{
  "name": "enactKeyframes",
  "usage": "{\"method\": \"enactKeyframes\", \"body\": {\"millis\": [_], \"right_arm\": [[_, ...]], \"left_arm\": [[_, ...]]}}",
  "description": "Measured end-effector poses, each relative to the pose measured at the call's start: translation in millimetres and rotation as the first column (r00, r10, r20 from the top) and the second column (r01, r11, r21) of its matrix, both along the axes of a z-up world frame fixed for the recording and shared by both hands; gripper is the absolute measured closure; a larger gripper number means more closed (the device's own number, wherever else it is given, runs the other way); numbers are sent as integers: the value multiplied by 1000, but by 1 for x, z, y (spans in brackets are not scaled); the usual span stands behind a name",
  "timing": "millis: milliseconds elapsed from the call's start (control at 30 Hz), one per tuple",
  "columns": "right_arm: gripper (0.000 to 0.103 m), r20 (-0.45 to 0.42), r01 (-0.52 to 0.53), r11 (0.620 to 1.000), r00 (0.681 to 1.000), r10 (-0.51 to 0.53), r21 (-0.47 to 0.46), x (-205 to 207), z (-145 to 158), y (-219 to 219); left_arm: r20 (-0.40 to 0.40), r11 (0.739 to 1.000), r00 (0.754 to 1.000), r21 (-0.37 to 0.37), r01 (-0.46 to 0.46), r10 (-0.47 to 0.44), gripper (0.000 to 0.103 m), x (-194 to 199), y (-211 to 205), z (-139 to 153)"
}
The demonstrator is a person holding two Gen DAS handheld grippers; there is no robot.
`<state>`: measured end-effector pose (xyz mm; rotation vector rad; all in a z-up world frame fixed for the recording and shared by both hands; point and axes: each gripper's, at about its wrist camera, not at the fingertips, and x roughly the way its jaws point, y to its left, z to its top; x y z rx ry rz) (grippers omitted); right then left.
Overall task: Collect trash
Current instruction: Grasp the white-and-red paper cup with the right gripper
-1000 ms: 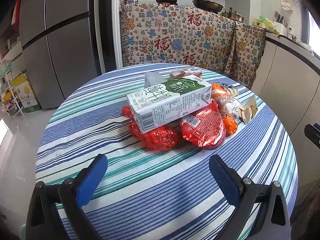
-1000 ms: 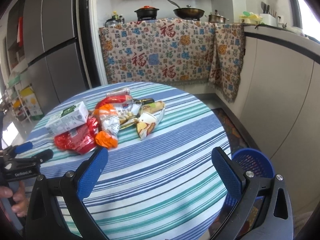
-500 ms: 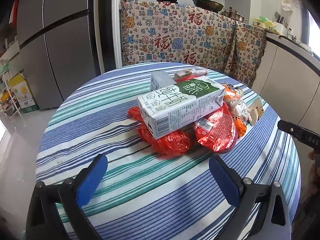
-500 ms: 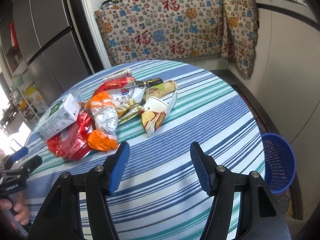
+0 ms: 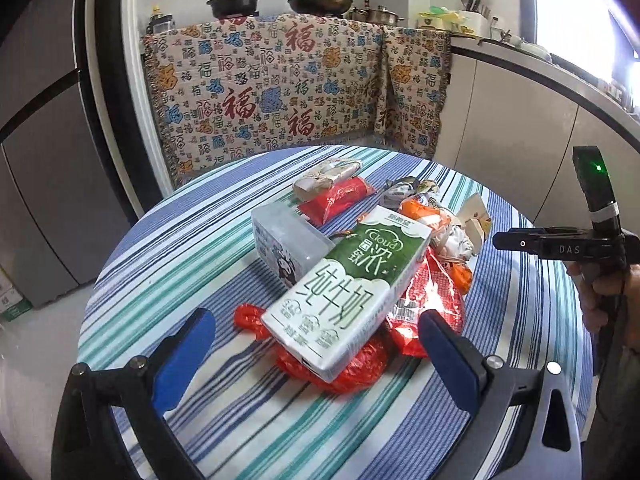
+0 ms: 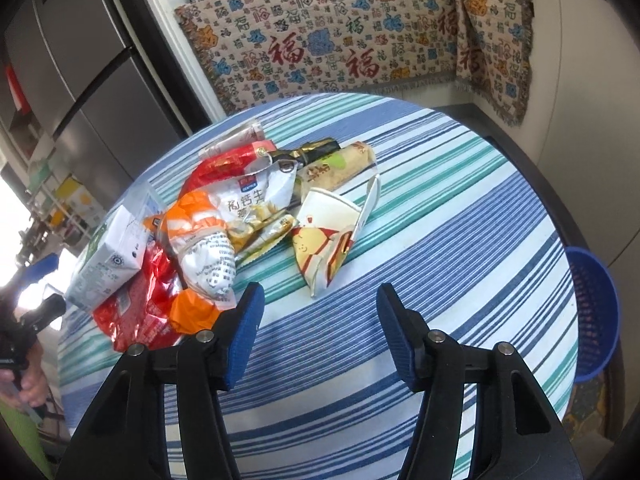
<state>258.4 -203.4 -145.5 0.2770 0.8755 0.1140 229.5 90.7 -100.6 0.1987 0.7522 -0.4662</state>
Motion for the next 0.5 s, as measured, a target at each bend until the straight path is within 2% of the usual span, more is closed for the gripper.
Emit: {"method": "enactKeyframes", "body": {"millis": [100,200,300,367,500], "right_arm": [[42,-13,-1,1000,1000,1,8,6,1,3],[42,-23,3,1000,1000,-3,11,14,2,7],[42,-46,24,1000,999,-24,16,24,-1,5],[42,-63,33,999,998,-31,24,29,-4,4],[42,-75,29,999,997,-27,23,34,-6,5]], "left_arm": [[-10,998,999,27,48,-48,0,15,-3,-5],[-15,991,991,4,132,-132,0,21,-10,-7],[-17,978,980,73,197,-196,0,19,-19,-13],[-16,970,977,115,212,-211,0,18,-23,-16],[-21,971,978,115,211,-210,0,21,-25,-17]]}}
